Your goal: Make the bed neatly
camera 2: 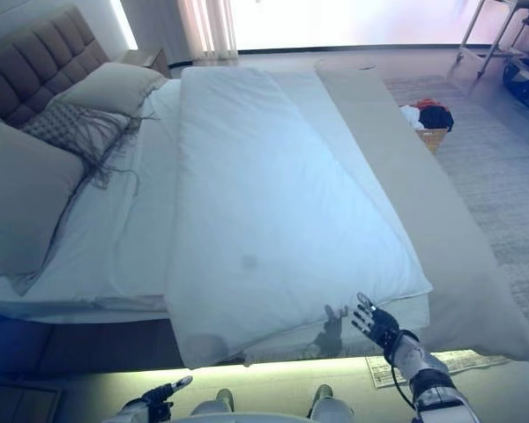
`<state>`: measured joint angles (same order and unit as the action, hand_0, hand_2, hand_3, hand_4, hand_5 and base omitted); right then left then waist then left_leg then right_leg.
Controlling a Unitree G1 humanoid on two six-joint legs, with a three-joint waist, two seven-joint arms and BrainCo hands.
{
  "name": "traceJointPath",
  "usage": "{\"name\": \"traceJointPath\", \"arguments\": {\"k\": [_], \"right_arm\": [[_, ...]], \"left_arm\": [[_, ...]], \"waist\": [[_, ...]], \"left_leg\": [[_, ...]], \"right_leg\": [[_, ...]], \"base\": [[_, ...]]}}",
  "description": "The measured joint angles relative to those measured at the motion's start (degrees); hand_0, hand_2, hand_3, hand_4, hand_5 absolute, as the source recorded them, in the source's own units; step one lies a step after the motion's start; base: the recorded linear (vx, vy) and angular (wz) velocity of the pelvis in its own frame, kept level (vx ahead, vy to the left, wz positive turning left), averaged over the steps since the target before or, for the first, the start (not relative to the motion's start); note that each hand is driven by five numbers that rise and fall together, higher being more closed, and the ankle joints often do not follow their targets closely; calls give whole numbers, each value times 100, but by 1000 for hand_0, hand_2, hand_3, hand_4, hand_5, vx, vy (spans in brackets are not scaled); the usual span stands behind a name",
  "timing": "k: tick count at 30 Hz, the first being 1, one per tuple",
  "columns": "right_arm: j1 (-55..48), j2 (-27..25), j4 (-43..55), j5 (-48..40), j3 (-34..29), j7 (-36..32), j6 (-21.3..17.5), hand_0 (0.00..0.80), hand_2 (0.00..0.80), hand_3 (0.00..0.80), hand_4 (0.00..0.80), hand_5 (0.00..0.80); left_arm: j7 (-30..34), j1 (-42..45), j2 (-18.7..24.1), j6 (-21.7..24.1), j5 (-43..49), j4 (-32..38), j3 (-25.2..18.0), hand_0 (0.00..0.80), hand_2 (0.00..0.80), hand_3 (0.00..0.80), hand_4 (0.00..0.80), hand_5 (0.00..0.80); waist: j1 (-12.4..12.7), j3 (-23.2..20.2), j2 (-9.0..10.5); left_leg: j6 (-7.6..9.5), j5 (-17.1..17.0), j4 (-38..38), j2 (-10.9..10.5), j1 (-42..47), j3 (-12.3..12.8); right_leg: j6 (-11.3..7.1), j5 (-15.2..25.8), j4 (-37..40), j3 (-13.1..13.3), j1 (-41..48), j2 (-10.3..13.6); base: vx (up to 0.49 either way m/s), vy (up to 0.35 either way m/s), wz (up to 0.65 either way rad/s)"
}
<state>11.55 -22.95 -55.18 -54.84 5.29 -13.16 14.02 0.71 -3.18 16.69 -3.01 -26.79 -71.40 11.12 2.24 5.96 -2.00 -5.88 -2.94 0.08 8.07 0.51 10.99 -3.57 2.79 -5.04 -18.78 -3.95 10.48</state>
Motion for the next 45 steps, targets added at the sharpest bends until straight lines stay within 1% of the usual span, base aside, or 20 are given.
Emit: {"name": "traceJointPath", "arguments": {"k": [2,4,6,8,9,11,15,17,19,21,23,25,31,36,39,42,45], "right_arm": [[54,13,-3,-27,0,76,33,0,0,0,0,0],[125,11,-22,-158,-9,225,52,0,0,0,0,0],[298,-6,-246,-291,-14,362,58,0,0,0,0,0],[482,-30,-485,-355,-16,420,54,0,0,0,0,0],[612,-32,-625,-447,-15,441,53,0,0,0,0,0],[900,-35,-864,-522,-12,461,40,0,0,0,0,0],[1335,-62,-1181,-644,-12,457,-10,0,0,0,0,0],[1497,-94,-1270,-737,-12,457,-29,0,0,0,0,0],[1641,-101,-1303,-845,-10,477,-27,0,0,0,0,0],[1888,-114,-1465,-941,-16,496,-33,0,0,0,0,0],[2112,-127,-1633,-1000,-17,500,-38,0,0,0,0,0],[2262,-133,-1728,-1006,-14,495,-47,0,0,0,0,0],[2732,-342,-1740,-1065,-14,486,-258,0,0,0,0,0],[3118,-666,-1790,-1182,-14,514,-307,0,0,0,0,0],[3522,-842,-1805,-1232,-13,578,-317,0,0,0,0,0],[3870,-939,-1905,-1266,-6,694,-371,0,0,0,0,0],[4169,-979,-1960,-1333,-6,849,-371,0,0,0,0,0]], "left_arm": [[4,-7,35,20,-126,32,-2,0,0,0,0,0],[55,75,25,51,-212,37,-2,0,0,0,0,0],[104,70,-18,62,-403,69,5,0,0,0,0,0],[154,-11,-69,109,-582,216,20,0,0,0,0,0],[184,-170,-75,117,-745,304,24,0,0,0,0,0],[203,-527,-72,146,-1041,352,120,0,0,0,0,0],[204,-1077,-76,349,-1637,493,124,0,0,0,0,0],[203,-1305,-75,373,-1929,597,117,0,0,0,0,0],[207,-1462,-69,342,-2573,675,88,0,0,0,0,0],[212,-1573,-72,295,-3013,710,-148,0,0,0,0,0],[202,-1631,-67,241,-3158,694,-301,0,0,0,0,0],[200,-1619,-57,210,-3156,654,-339,0,0,0,0,0],[176,-1766,-29,98,-3385,704,-339,0,0,0,0,0],[171,-1940,-7,-34,-3556,782,-338,0,0,0,0,0],[170,-1949,25,-78,-3693,930,-335,0,0,0,0,0],[126,-1969,13,-132,-3823,1015,-323,0,0,0,0,0],[58,-1933,13,-127,-3834,1033,-325,0,0,0,0,0]], "waist": [[14,46,-78],[14,106,-184],[12,185,-299],[10,256,-371],[14,350,-388],[10,625,-397],[2,1152,-385],[-4,1411,-396],[-1,1613,-388],[3,1782,-377],[16,1981,-387],[30,1996,-394],[67,2091,-523],[208,2159,-557],[213,2180,-564],[340,2202,-568],[396,2257,-565]], "left_leg": [[32,-25,-77,-45,10,-11],[26,-28,-84,-41,49,-7],[-3,-38,-86,-27,47,-5],[-8,-41,-56,-28,-129,-4],[-3,-46,11,-27,-340,-10],[12,-76,127,-24,-637,-14],[23,-129,291,-24,-1031,-24],[34,-140,345,-26,-1134,-36],[35,-138,402,-24,-1281,-41],[43,-146,474,-23,-1484,-59],[48,-163,482,-26,-1549,-69],[56,-168,481,-46,-1622,-75],[106,-206,500,-159,-1830,-118],[113,-208,699,-227,-2142,-238],[117,-212,899,-285,-2502,-332],[106,-189,1137,-296,-2856,-399],[86,-158,1366,-293,-3093,-490]], "right_leg": [[-46,66,128,6,65,9],[-65,118,241,24,145,-26],[-65,115,271,27,142,-44],[-86,108,235,45,-44,-40],[-65,127,180,61,-252,-34],[-29,173,68,90,-541,-15],[18,206,-119,120,-955,27],[34,218,-179,124,-1047,37],[49,203,-267,135,-1212,56],[63,207,-330,141,-1404,63],[97,236,-340,139,-1470,64],[97,235,-354,138,-1547,85],[53,193,-535,140,-1801,201],[74,-61,-1124,131,-2221,387],[102,-247,-1578,132,-2641,520],[141,-429,-1972,162,-3041,610],[203,-540,-2268,183,-3287,675]], "base": [[18,48,10],[-64,46,1],[-167,58,-1],[-277,28,-2],[-306,30,-3],[-232,41,-3],[-161,10,-1],[-144,-23,1],[-125,-25,1],[-71,-15,2],[-41,11,3],[-26,39,2],[-24,5,6],[-25,-33,13],[-35,-37,19],[71,-23,15],[-7,16,11]]}}
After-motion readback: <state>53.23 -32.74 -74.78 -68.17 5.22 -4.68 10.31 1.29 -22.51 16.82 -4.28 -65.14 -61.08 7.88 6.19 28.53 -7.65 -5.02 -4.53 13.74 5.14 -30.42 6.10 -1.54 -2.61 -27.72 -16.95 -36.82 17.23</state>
